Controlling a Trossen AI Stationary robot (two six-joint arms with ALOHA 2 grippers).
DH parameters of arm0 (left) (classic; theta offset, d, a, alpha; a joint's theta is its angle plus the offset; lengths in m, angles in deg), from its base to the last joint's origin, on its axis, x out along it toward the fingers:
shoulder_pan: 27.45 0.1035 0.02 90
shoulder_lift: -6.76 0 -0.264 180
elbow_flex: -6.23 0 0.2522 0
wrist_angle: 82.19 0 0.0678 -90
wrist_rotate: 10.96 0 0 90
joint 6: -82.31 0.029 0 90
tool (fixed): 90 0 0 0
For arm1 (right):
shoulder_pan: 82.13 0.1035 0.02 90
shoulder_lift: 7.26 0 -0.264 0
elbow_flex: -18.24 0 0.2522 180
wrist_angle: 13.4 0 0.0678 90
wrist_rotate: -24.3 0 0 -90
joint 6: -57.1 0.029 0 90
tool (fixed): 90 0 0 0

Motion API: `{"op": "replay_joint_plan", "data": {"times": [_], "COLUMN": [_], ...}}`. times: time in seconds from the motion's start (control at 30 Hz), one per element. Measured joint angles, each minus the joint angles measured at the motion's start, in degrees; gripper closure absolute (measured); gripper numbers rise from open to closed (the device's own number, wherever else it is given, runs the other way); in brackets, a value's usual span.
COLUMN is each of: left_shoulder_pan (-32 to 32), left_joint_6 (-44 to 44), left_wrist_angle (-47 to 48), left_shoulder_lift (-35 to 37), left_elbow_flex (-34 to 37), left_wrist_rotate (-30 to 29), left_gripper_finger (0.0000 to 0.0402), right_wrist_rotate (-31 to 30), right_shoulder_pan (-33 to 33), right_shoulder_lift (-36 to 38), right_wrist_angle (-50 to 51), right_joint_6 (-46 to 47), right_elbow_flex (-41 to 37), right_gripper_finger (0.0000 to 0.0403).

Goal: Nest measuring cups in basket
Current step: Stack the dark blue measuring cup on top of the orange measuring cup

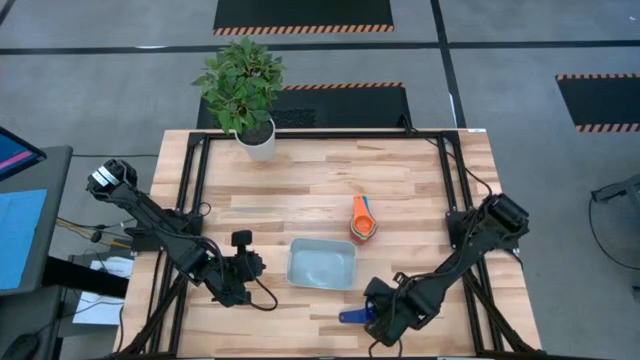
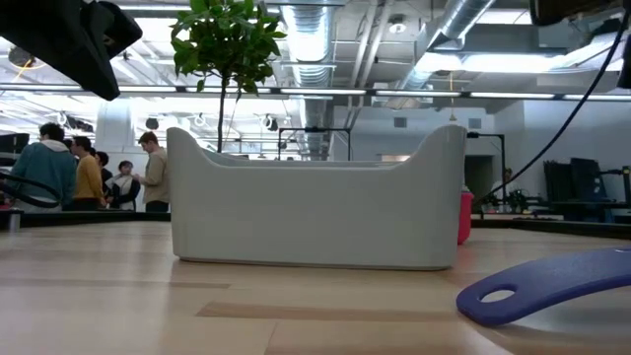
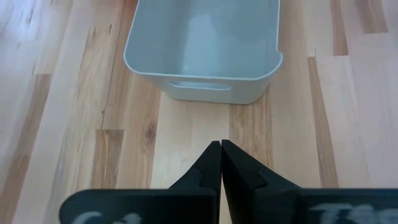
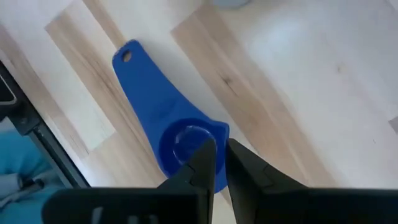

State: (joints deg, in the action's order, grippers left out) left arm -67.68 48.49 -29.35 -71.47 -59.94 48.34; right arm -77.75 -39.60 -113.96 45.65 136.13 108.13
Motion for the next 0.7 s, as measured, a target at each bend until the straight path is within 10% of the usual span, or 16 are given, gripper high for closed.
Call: {"op": "replay_joint_plan", "data": {"times": [0.7], "left_shoulder_pan": [0.0], "left_joint_6": [0.3], "left_wrist_angle": [0.0], "left_shoulder_lift": [0.0], "left_elbow_flex": [0.0], "left_wrist_rotate": [-0.1], "left_gripper_finger": [0.0401], "right_wrist_rotate": [0.4], "right_shoulder_pan": [0.2], "right_shoulder_lift": [-0.3], "right_wrist_angle": [-2.6], "right_joint_6": [0.9], "right_elbow_flex": [-2.5], "right_gripper_finger": [0.0200]}}
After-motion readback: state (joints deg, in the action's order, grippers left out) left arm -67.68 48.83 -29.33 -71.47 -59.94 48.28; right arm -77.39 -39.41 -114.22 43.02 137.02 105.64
